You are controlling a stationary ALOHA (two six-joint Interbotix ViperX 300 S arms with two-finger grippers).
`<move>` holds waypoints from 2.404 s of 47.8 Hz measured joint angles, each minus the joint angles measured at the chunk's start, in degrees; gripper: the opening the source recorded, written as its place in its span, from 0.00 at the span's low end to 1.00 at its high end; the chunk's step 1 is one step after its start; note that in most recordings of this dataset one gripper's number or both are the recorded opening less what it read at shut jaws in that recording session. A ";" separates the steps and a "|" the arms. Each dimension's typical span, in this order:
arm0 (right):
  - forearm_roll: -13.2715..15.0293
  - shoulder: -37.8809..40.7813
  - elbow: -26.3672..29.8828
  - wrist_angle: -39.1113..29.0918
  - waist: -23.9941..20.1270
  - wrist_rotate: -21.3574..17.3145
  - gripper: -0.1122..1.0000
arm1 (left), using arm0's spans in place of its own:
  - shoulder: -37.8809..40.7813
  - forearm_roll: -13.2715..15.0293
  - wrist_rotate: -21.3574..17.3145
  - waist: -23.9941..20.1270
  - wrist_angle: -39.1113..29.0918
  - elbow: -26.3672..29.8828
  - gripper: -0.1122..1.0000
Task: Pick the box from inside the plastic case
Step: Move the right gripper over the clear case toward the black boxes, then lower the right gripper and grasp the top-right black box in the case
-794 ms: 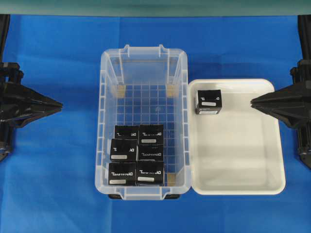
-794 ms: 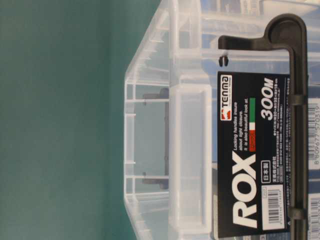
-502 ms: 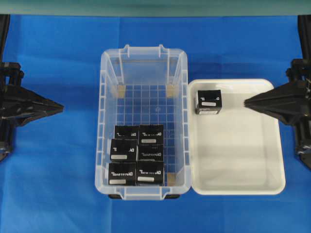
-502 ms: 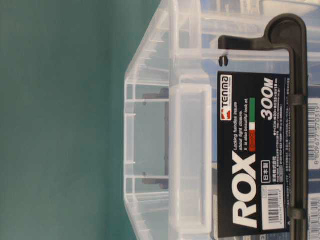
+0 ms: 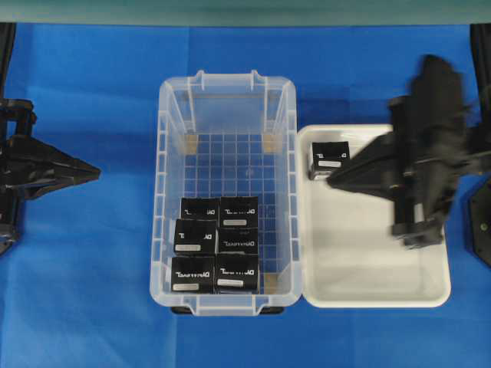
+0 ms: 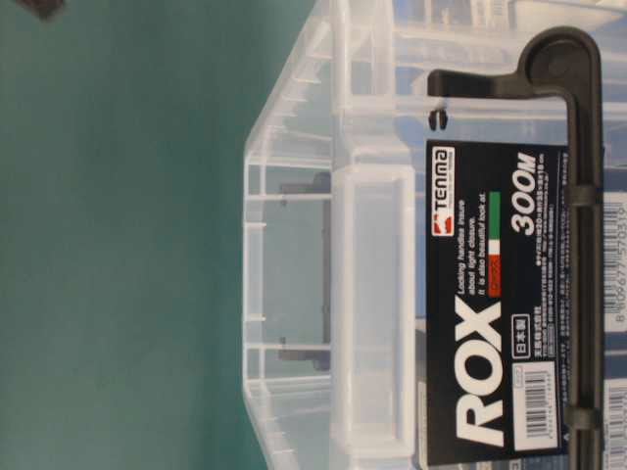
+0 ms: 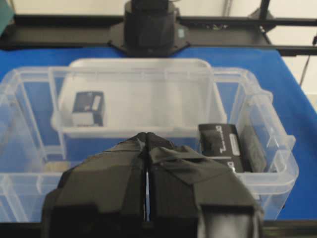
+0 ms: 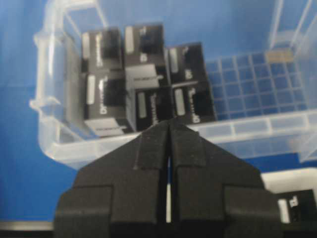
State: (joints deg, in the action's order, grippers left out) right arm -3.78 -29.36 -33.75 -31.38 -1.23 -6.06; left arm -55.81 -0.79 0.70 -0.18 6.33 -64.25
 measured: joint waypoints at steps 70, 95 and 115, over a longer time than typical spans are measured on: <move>0.09 49.66 47.02 -31.99 0.00 10.99 0.99 | -3.08 0.00 0.00 -0.09 -5.71 0.62 0.07; -1.05 52.65 47.37 -29.27 -1.14 10.63 0.98 | -3.52 -0.09 0.00 -0.09 -7.82 0.62 0.07; -1.76 53.96 47.29 -27.77 -1.41 10.55 0.98 | -4.22 -0.09 0.88 -0.18 -8.17 0.62 0.07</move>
State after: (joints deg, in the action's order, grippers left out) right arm -5.54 24.61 13.54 -59.15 -2.64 4.48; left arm -60.03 -0.88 1.58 -0.35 -1.85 -63.63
